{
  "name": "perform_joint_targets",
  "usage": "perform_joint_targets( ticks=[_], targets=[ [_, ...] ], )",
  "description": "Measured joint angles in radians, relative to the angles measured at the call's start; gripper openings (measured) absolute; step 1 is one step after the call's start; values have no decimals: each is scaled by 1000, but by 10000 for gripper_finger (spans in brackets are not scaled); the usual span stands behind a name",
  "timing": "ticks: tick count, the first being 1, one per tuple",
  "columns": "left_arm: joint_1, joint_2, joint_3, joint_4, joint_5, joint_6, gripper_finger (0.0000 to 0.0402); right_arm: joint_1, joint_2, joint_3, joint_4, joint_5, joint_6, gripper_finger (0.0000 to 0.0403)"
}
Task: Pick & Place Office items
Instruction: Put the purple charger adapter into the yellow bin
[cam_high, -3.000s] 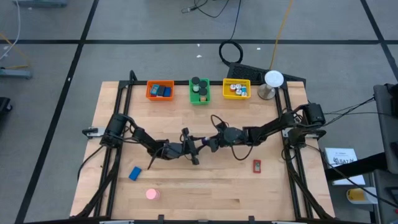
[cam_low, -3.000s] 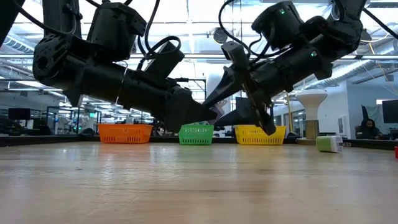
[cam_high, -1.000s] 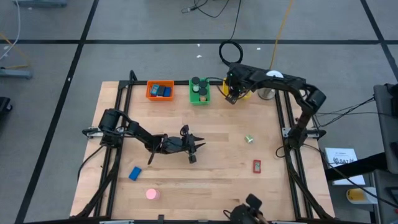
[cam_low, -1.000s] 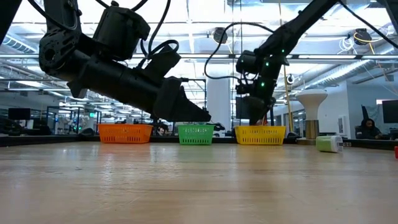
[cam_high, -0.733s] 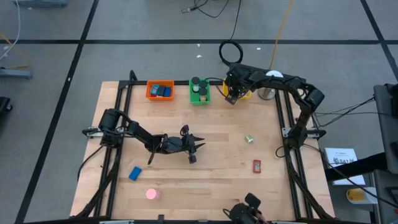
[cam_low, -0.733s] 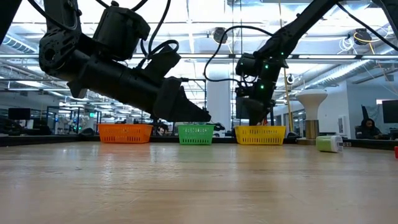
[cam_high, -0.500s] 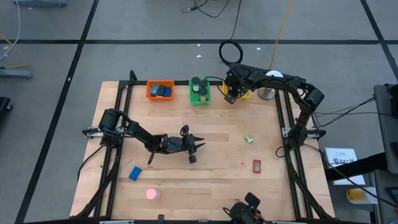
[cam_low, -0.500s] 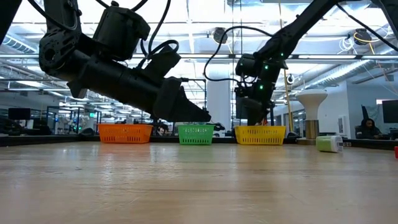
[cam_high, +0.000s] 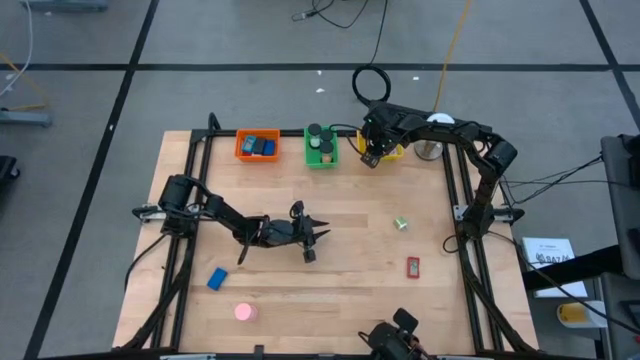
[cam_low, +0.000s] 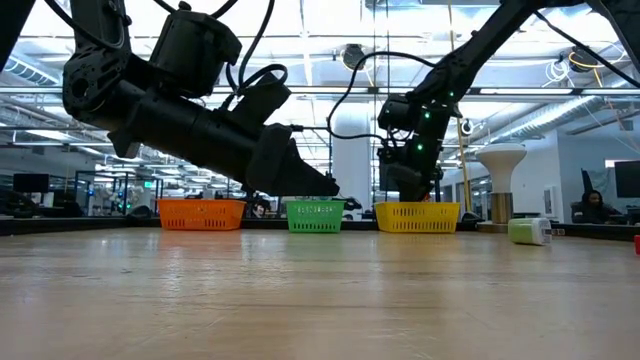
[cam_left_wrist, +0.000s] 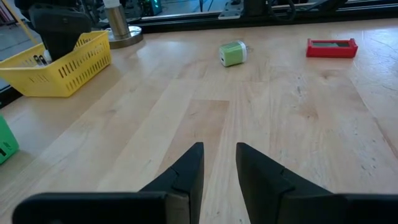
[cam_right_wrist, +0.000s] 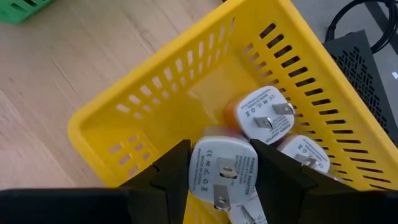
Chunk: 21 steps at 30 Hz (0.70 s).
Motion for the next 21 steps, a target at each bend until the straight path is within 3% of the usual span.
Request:
perform_joint_targets(
  ticks=[21],
  targets=[
    [0, 0, 0, 0, 0, 1, 93, 0, 0, 0, -8, 1, 1, 168]
  ],
)
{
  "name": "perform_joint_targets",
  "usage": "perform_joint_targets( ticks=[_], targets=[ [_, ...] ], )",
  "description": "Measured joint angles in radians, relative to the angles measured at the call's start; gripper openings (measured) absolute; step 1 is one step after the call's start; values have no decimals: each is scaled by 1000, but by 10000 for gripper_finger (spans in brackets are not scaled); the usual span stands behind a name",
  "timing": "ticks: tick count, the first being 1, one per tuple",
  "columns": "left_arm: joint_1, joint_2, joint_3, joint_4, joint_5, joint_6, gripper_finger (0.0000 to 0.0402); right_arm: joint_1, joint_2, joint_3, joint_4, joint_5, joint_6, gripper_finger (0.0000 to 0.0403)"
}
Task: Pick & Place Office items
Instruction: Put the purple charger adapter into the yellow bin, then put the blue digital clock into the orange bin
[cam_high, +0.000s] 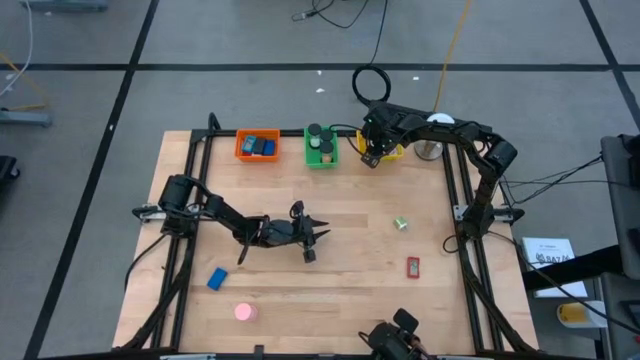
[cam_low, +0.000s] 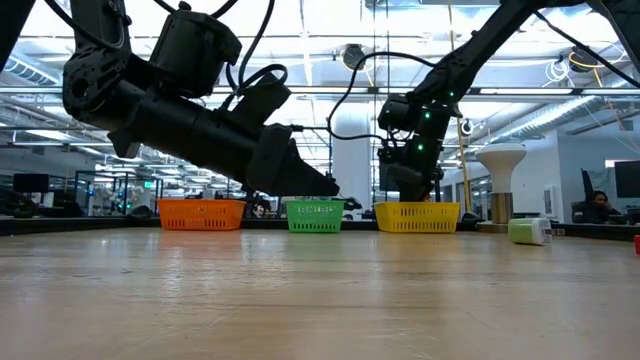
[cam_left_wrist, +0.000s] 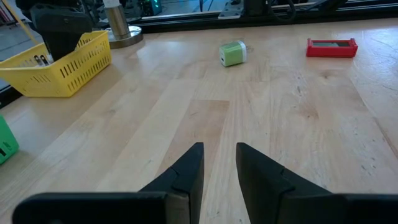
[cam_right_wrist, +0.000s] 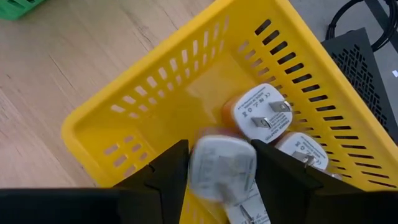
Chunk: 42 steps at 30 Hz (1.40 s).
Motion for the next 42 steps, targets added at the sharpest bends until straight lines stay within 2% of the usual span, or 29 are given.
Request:
perform_joint_targets(
  ticks=[9, 16, 23, 31, 35, 42],
  targets=[
    [0, 0, 0, 0, 0, 0, 93, 0, 0, 0, -3, 7, 0, 194],
    [0, 0, 0, 0, 0, 0, 93, 0, -15, 0, -3, 56, -2, 184],
    [0, 0, 0, 0, 0, 0, 93, 0, -79, 0, -37, 54, 4, 158],
    [11, 0, 0, 5, -1, -46, 93, 20, -208, -4, -159, 49, 27, 161],
    [16, -3, 0, 5, 1, -54, 93, 76, -326, -101, -139, 49, 42, 130],
    [15, -17, -2, 31, 15, -56, 93, 225, -599, -392, 21, 51, 127, 31]
  ],
)
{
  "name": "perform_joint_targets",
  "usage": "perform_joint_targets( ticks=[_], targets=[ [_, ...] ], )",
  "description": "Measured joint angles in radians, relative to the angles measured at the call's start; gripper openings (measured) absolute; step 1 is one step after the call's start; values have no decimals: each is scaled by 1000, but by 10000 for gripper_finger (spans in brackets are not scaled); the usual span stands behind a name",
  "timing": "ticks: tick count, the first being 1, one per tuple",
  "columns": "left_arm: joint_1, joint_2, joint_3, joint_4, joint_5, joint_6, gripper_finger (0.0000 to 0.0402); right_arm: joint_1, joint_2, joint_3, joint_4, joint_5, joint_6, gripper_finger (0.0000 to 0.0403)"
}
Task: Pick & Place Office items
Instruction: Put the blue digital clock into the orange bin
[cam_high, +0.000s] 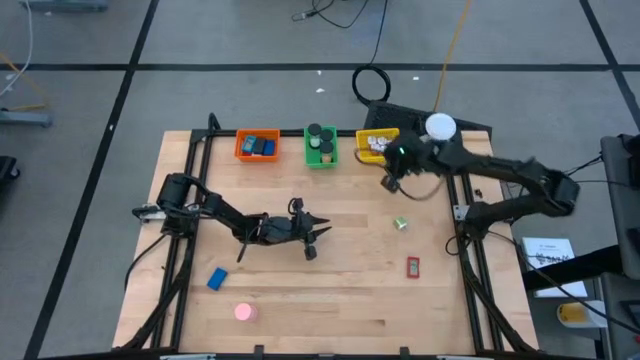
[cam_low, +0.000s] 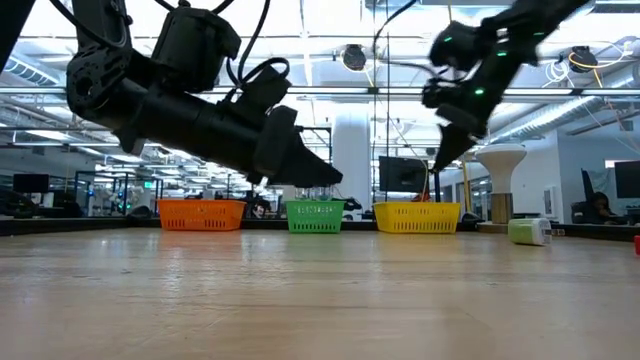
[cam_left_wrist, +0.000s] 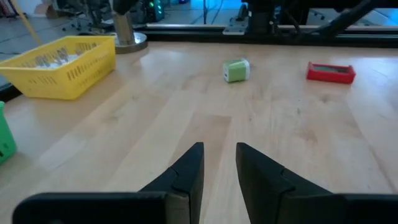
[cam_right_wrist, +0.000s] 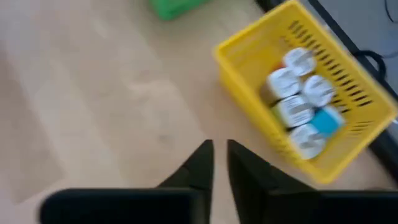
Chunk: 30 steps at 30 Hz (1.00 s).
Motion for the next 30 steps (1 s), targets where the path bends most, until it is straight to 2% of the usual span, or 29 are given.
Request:
perform_joint_targets(
  ticks=[3, 7, 11, 20, 25, 30],
  targets=[
    [7, 0, 0, 9, 23, -42, 93, 80, -110, -130, 99, 1, 71, 5],
    [35, -1, 0, 1, 71, -147, 92, 175, -212, -276, 272, 3, 163, 14],
    [59, -83, 0, -88, 118, -191, 92, 253, -262, -386, 473, 33, 210, 8],
    [21, -402, 1, -525, 6, -240, 92, 358, -279, -597, 954, 51, 182, 11],
    [-8, -537, 2, -809, -48, -426, 92, 374, -279, -685, 1170, 21, 76, 17],
    [-53, -610, 2, -1074, -65, -668, 92, 374, -279, -743, 1298, -30, -10, 18]
  ],
)
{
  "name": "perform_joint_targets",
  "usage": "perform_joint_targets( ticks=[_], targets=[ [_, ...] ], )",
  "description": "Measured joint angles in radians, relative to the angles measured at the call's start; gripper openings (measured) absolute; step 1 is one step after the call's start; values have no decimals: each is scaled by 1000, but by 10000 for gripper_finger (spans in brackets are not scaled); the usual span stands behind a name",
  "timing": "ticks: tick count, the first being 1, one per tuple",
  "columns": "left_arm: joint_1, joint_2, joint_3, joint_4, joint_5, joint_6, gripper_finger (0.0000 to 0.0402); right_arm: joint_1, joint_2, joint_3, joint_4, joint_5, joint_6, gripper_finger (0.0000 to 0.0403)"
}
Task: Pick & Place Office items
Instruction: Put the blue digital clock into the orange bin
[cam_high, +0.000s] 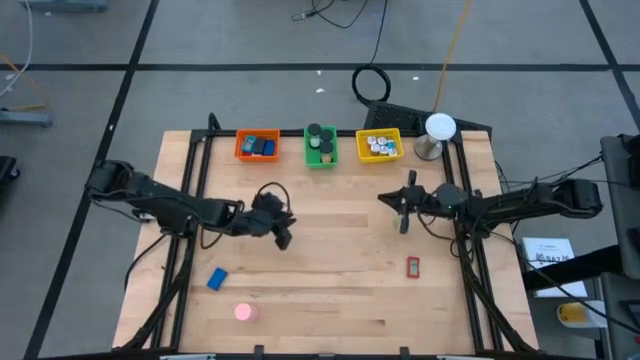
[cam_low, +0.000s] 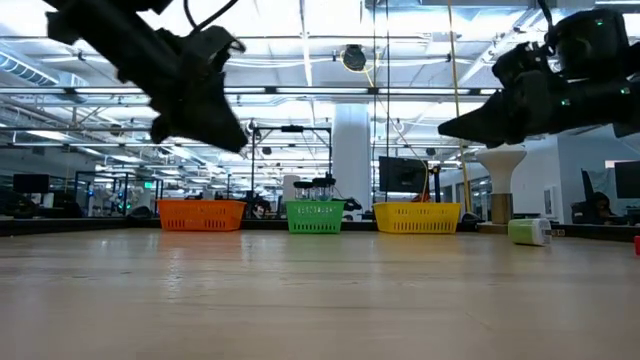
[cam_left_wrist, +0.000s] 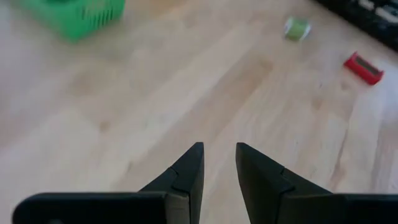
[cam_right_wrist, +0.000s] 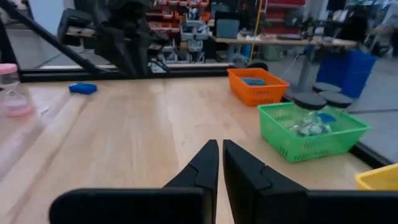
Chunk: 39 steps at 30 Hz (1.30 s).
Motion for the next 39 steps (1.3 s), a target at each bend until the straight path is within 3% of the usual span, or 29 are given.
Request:
perform_joint_targets(
  ticks=[9, 18, 26, 34, 39],
  targets=[
    [-117, 0, 3, -216, 2, -320, 92, 0, 0, -37, 44, 7, -74, 18],
    [-216, 10, 242, -720, 137, -529, 91, 0, 0, -38, 61, 9, -73, 18],
    [-311, 8, 362, -924, 287, -772, 7, 0, 0, -38, 61, 9, -75, 18],
    [-393, 41, 361, -1069, 467, -1023, 27, -1, 0, -38, 60, 9, -77, 18],
    [-443, 96, 361, -1070, 503, -1131, 73, -1, 0, -38, 57, 9, -79, 18]
  ],
)
